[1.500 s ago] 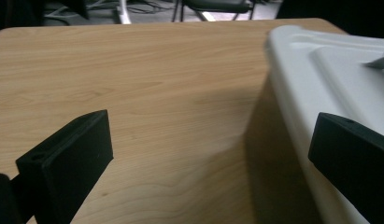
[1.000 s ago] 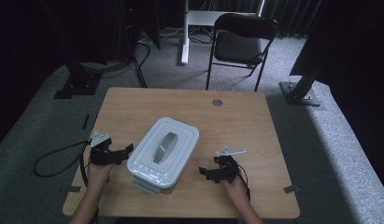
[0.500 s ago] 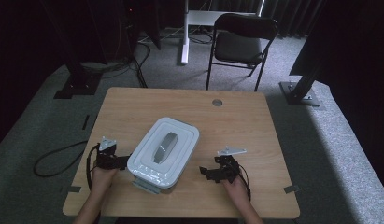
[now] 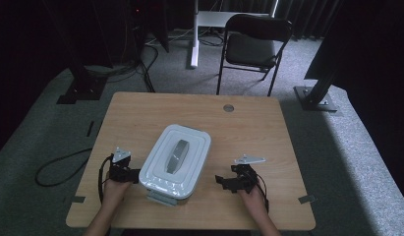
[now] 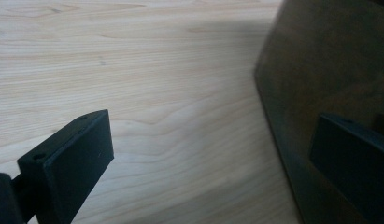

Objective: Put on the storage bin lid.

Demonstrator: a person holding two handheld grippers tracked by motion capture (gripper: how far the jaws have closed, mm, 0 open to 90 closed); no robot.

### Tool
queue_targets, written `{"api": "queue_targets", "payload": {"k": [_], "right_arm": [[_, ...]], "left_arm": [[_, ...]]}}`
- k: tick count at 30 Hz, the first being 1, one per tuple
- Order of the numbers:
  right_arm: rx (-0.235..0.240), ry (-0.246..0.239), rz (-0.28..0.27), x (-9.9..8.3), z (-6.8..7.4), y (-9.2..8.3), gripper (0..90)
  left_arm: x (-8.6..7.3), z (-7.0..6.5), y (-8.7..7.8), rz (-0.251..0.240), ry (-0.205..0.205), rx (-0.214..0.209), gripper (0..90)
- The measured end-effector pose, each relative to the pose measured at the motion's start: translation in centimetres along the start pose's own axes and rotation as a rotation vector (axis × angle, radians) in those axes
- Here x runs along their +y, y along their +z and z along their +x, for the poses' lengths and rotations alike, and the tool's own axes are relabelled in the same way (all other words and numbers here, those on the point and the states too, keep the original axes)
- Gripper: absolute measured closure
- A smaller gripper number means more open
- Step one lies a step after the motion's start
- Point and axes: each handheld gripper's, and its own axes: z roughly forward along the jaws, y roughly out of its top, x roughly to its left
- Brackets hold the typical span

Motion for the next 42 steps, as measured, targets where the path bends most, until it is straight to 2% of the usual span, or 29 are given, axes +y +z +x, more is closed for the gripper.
{"api": "queue_targets", "payload": {"k": [6,12,16,27,33,34,37,40,42], "right_arm": [[-0.017,0.011,-0.015,-0.1,-0.7,-0.7,14.1],[-0.027,0.024,-0.028,-0.2,-1.2,-1.2,14.1],[-0.034,0.024,-0.030,-0.2,-1.3,-1.4,14.0],[-0.047,-0.007,-0.040,-0.6,-1.4,-1.6,14.0],[-0.063,-0.019,-0.062,-0.8,-1.3,-1.8,13.8],[-0.085,-0.027,-0.076,-0.9,-1.4,-1.9,13.8],[-0.101,-0.040,-0.095,-1.1,-1.5,-2.2,13.6],[-0.104,-0.035,-0.101,-1.4,-1.8,-2.5,13.5],[-0.108,-0.026,-0.102,-1.6,-2.2,-2.7,13.6]], "left_arm": [[0.0,-1.3,0.4,0.008,0.016,-0.026,1.0],[0.2,-2.4,0.6,0.015,0.049,-0.017,1.0],[0.2,-2.9,0.6,0.020,0.067,-0.031,1.0],[0.3,-2.8,0.1,-0.037,0.089,-0.030,1.0],[0.1,-2.8,0.0,-0.031,0.100,-0.018,1.0],[0.0,-2.7,0.0,-0.023,0.107,-0.014,0.9],[-0.3,-2.8,0.0,-0.014,0.108,-0.020,0.9],[-0.4,-3.1,0.1,-0.013,0.116,-0.031,1.0],[-0.4,-3.3,0.1,-0.018,0.118,-0.016,1.0]]}}
